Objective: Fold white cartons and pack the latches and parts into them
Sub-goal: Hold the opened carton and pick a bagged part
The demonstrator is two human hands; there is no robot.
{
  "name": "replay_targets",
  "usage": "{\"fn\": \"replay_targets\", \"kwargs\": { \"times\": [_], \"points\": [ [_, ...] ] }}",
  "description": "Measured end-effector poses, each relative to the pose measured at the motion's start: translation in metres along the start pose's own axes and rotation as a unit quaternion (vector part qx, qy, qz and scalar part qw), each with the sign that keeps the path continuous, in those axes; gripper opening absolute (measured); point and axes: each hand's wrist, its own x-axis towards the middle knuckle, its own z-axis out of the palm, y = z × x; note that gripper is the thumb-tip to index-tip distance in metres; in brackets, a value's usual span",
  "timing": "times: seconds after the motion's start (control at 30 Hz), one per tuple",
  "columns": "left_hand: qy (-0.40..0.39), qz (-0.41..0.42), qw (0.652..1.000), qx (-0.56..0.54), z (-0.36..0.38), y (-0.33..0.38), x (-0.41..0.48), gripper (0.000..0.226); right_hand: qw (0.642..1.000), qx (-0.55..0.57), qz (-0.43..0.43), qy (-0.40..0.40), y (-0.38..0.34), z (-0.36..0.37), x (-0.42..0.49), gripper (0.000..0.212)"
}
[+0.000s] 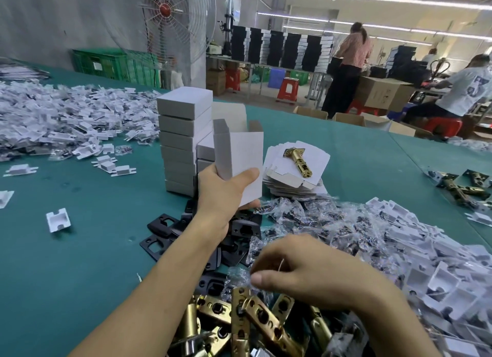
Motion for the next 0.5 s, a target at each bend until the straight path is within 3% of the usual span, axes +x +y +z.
{"fn": "replay_targets", "kwargs": {
  "times": [0.1, 0.23, 0.5],
  "points": [
    [0.009, 0.019, 1.0, 0.004, -0.002, 0.005, 0.0, 0.026, 0.999, 0.018, 0.0, -0.044, -0.003, -0.001, -0.004, 0.055],
    [0.012, 0.026, 1.0, 0.012, 0.0, 0.006, -0.002, 0.028, 0.997, 0.01, 0.008, -0.081, -0.008, 0.0, -0.004, 0.062],
    [0.012, 0.025, 0.999, 0.019, 0.0, 0.001, -0.001, 0.029, 0.998, -0.04, 0.044, -0.025, -0.013, 0.005, -0.004, 0.054]
  ]
}}
